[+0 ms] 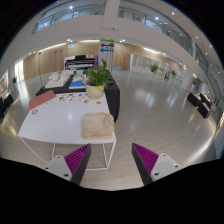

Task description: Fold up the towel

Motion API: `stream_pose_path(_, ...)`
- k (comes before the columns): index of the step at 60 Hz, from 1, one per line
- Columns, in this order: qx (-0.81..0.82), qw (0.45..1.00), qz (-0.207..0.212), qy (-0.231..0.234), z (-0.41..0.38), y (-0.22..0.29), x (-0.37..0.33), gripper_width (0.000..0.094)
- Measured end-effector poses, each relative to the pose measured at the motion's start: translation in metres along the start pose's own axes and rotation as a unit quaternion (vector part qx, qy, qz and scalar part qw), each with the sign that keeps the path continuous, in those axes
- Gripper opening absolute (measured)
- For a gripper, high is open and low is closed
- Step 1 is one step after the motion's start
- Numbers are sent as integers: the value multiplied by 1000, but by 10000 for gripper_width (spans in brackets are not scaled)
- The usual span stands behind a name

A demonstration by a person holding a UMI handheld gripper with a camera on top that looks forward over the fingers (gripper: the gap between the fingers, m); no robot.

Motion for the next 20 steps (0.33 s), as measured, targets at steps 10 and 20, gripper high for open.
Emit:
stream_pose_path(10,-2,1000,-1,23,-16,-17,-14,849)
stream_pose_path(20,-25,1000,8,7,-13,-12,-19,852)
Point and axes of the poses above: the point between the fingertips, and its own axes, seen from behind it with the camera up: z to the right, y up, x forward, the way the camera looks, the point moved 10 cm from there along -x, backward, against the way the camera looks, and after that the axes turned 13 degrees about y, right-handed, at the moved point
